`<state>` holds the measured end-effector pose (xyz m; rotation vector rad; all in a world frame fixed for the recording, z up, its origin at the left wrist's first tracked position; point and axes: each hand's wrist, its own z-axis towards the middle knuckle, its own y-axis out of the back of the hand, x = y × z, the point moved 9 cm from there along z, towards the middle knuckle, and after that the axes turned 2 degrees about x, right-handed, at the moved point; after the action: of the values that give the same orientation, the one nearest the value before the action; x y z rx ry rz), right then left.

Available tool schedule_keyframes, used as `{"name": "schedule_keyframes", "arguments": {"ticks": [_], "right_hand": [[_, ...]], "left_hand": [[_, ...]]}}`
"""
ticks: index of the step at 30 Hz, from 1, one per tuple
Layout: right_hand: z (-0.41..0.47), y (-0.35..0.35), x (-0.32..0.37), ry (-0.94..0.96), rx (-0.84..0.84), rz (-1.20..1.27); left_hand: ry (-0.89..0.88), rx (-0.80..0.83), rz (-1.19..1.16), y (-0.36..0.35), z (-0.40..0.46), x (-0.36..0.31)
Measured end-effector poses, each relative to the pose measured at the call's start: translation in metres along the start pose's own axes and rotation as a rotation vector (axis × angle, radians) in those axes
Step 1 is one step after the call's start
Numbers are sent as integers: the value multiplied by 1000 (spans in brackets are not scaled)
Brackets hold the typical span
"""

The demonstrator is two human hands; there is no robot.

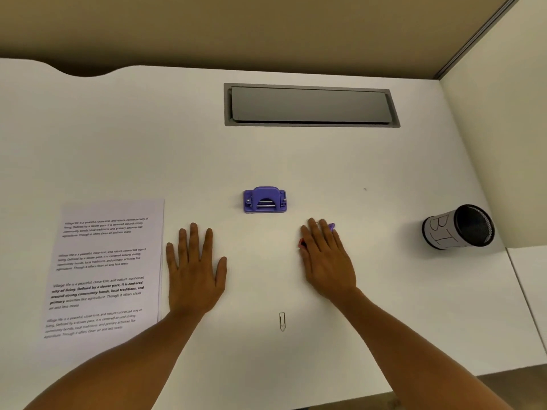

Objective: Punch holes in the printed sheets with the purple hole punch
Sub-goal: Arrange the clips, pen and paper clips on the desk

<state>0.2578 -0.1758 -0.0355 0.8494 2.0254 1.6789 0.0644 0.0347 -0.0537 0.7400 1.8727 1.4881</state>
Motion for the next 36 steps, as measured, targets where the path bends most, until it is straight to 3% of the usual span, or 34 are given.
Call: {"name": "schedule_keyframes", "arguments": {"ticks": [13,21,26,32,36], "right_hand": [[87,45,-165,-428,-113,103],[104,60,-182,-510,-167,84],[60,68,-109,-283,-318,175],[-58,3,41,346,-98,203],[-117,-29,101,541,-1,152]], "left_hand": [[-7,-2,13,2,0,-2],[-10,-11,23,2,0,-2],[-11,-12,28,1,0,-1],[-12,-7,15,2,0,-1],[-9,-7,0,5,1,-2]]}}
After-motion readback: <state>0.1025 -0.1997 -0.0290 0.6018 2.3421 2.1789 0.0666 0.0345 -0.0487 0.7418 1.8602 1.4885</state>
